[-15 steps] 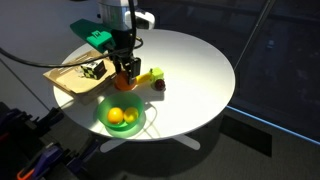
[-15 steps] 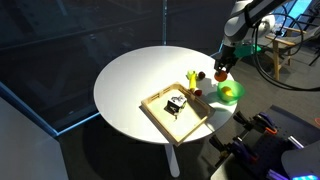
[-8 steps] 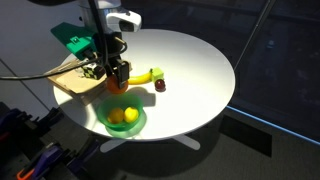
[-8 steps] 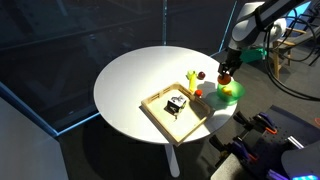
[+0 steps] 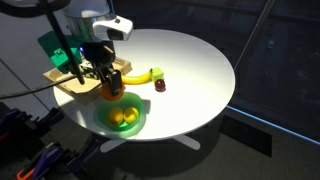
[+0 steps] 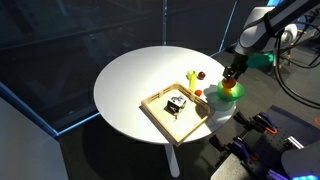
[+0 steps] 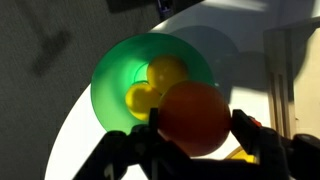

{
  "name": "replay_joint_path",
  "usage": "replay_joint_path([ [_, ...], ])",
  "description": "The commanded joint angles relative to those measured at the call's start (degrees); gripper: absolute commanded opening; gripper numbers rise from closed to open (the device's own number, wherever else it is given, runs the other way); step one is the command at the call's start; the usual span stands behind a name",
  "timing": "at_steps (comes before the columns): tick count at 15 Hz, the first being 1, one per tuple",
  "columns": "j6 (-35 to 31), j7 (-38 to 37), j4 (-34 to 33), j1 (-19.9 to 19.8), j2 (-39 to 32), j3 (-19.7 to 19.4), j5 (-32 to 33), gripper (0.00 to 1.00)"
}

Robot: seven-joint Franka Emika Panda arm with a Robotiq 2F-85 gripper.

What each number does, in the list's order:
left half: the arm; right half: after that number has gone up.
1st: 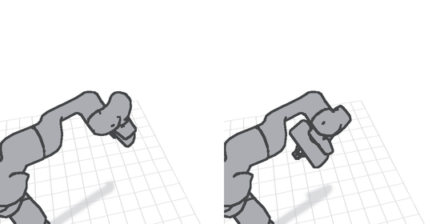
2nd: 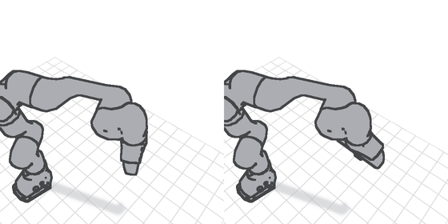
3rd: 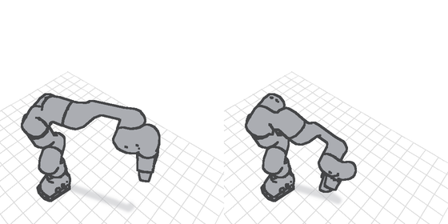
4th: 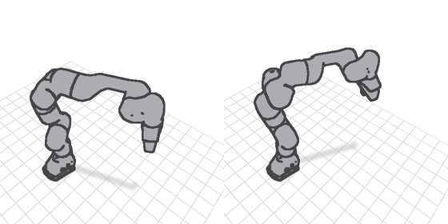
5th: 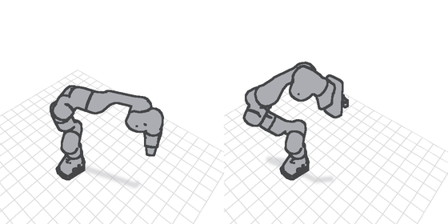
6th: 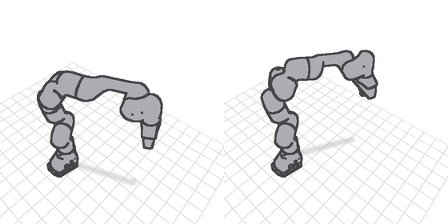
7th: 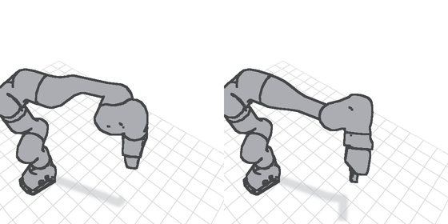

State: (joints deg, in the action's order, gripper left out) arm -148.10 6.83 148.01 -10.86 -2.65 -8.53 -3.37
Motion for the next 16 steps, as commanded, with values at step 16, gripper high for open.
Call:
replay_joint_path([
  [16,-2.3,-2.0,2.3,-1.6,0.3,-4.3,2.0,0.48],
])
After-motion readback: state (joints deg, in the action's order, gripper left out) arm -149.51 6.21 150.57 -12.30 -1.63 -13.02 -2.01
